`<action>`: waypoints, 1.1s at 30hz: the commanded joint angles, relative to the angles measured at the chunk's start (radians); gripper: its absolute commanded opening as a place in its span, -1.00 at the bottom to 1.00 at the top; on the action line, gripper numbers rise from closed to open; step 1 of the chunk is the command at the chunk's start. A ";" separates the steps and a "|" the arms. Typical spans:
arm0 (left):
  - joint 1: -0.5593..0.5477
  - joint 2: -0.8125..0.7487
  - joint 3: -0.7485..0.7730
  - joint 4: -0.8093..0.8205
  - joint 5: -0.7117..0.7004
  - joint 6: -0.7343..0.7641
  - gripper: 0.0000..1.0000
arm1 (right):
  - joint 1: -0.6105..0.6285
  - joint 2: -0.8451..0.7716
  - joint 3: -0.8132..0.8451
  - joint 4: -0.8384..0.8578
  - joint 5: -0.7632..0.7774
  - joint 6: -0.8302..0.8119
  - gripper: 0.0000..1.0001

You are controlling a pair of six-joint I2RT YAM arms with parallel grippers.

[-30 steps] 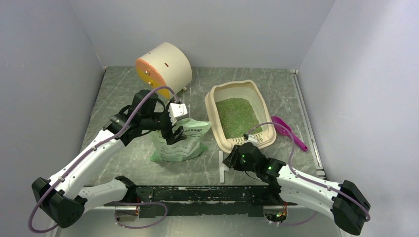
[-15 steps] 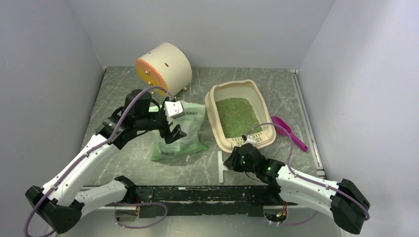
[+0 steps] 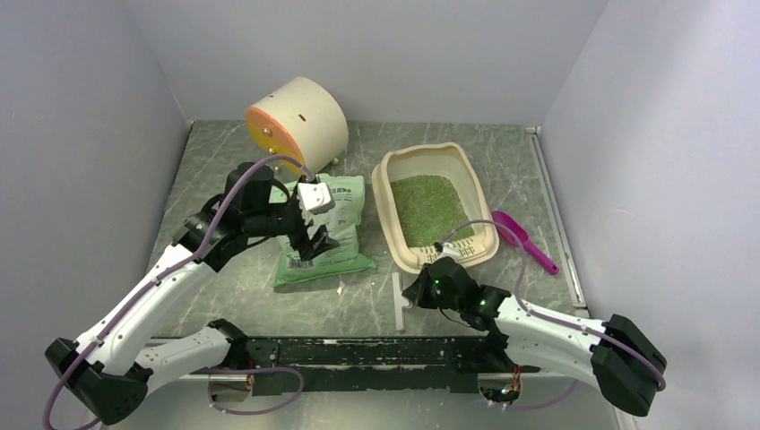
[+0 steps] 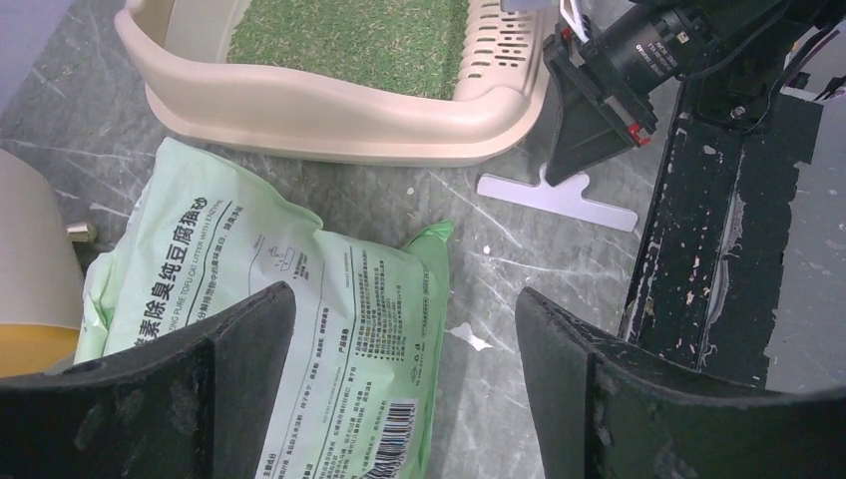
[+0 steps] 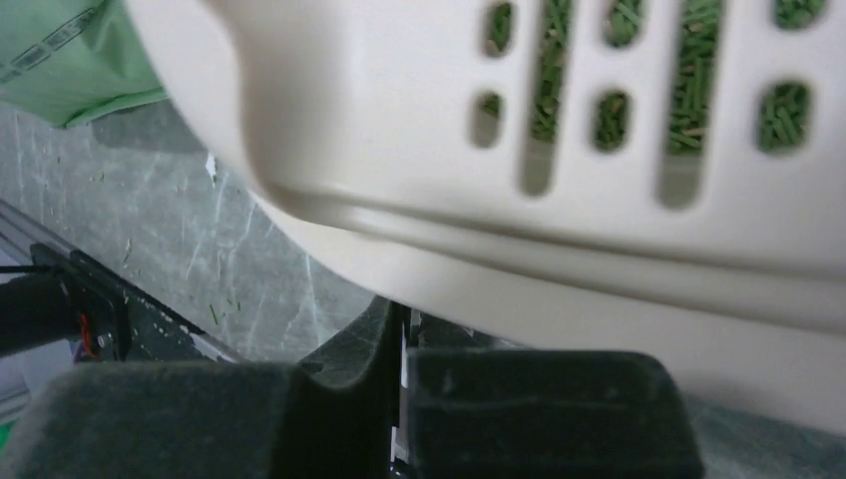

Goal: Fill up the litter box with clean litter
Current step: Pick up the clamp at the center of the board.

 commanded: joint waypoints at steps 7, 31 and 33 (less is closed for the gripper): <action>0.005 -0.063 -0.044 0.123 -0.060 -0.135 0.75 | 0.002 -0.143 0.041 -0.068 -0.161 -0.143 -1.00; 0.000 -0.082 -0.214 0.480 -0.188 -1.002 0.74 | 0.003 -0.107 0.390 0.108 -0.164 -0.305 -1.00; -0.016 -0.062 -0.217 0.487 -0.209 -1.035 0.73 | 0.003 -0.076 0.422 0.098 -0.137 -0.339 -1.00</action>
